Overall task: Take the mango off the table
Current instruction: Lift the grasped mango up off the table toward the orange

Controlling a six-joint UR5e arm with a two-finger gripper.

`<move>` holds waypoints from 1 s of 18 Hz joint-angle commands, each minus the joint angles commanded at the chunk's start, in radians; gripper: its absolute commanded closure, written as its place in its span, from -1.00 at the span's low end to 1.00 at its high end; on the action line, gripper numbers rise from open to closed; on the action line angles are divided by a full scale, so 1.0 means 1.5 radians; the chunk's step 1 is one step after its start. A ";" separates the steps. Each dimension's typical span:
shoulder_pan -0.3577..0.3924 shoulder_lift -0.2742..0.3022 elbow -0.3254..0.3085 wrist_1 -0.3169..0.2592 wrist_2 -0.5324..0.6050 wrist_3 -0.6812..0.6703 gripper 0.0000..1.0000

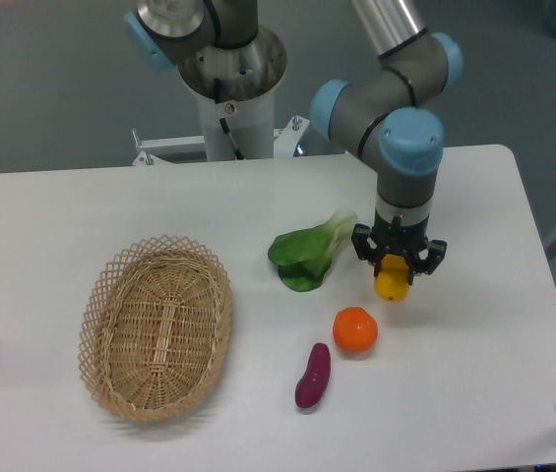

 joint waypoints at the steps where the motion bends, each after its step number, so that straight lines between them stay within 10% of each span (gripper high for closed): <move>1: -0.001 0.007 0.007 0.000 -0.032 -0.036 -0.04; 10: -0.111 0.016 0.106 0.008 -0.094 -0.322 -0.04; 18: -0.128 0.019 0.115 0.009 -0.092 -0.342 -0.04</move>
